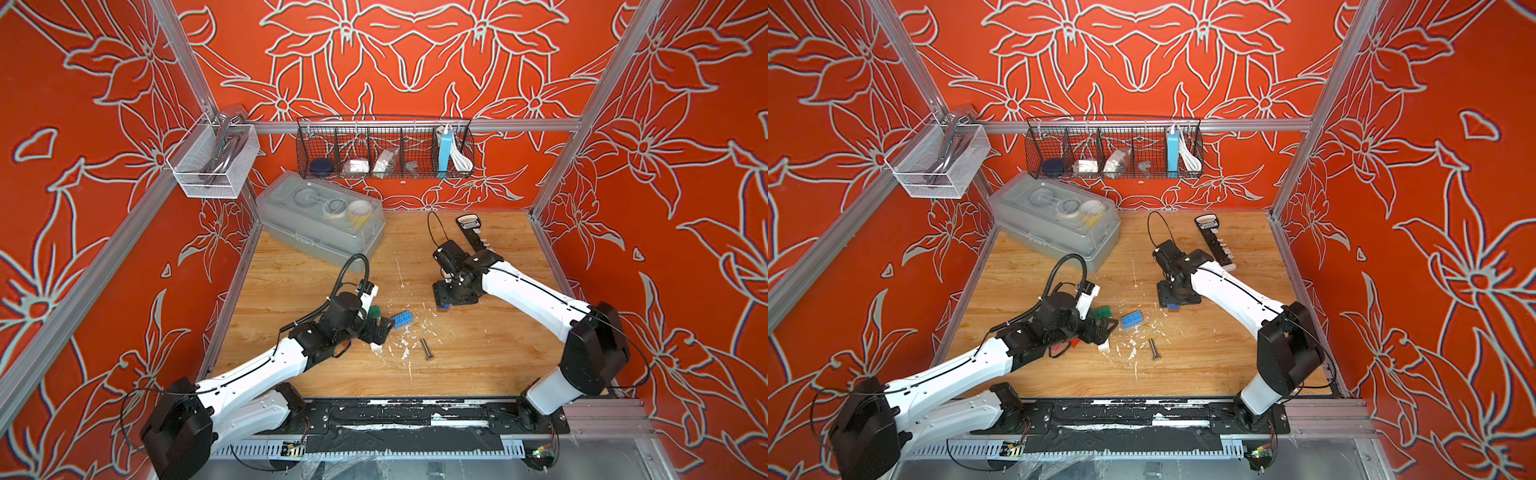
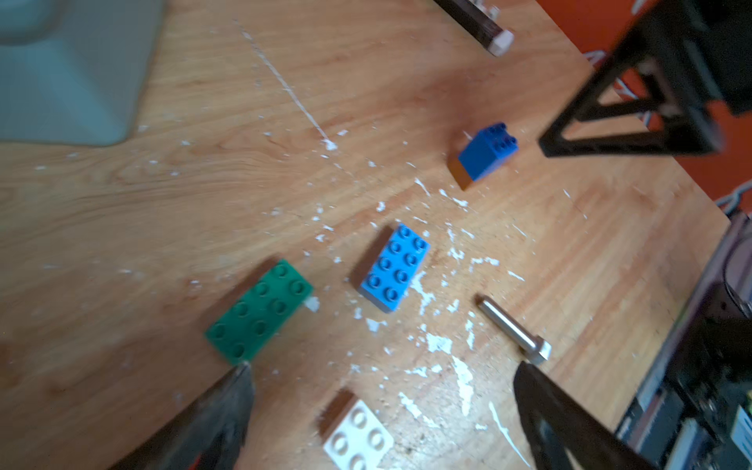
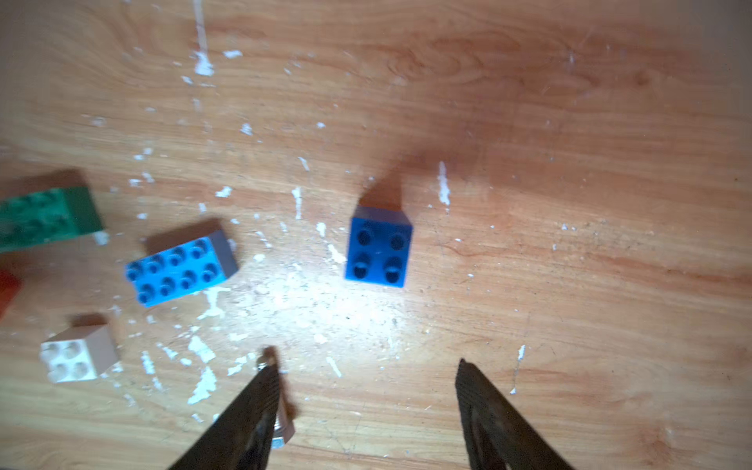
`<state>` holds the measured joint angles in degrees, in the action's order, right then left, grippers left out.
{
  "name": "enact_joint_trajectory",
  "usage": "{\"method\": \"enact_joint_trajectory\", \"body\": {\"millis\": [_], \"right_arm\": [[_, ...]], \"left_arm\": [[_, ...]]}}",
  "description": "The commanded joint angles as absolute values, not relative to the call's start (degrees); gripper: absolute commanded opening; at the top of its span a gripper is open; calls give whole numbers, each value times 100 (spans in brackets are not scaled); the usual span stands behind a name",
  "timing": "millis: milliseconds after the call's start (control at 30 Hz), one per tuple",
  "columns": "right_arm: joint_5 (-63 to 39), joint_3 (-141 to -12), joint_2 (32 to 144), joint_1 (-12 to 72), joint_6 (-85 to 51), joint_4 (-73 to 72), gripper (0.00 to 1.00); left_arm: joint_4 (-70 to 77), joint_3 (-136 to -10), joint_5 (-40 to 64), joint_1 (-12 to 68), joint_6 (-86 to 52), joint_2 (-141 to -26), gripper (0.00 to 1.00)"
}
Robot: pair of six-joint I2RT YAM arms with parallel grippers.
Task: Assemble a spoon with lego
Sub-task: Pick up the lego brick from the center of the board.
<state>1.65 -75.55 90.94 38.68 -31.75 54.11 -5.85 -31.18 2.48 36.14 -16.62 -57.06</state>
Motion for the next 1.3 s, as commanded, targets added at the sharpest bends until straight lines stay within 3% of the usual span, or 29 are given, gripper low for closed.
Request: {"method": "enact_joint_trajectory", "body": {"millis": [0, 300, 667, 1067, 1267], "right_arm": [[319, -7901, 9145, 4271, -3098, 5568, 78], [-39, -8610, 10650, 4859, -2699, 5068, 91], [-298, -8990, 11713, 5110, -2435, 4869, 92], [-290, -8971, 11941, 5144, -2513, 4869, 77], [-79, -8982, 11790, 5142, -2620, 5042, 57]], "left_arm": [[-1034, -3220, 317, 3154, -2036, -5232, 98], [-1090, -2737, 247, 2805, -2238, -4598, 98], [-969, -2597, 378, 2804, -2245, -4569, 98], [-897, -2532, 421, 2804, -2242, -4623, 98], [-832, -2524, 541, 2809, -2158, -4658, 98]]}}
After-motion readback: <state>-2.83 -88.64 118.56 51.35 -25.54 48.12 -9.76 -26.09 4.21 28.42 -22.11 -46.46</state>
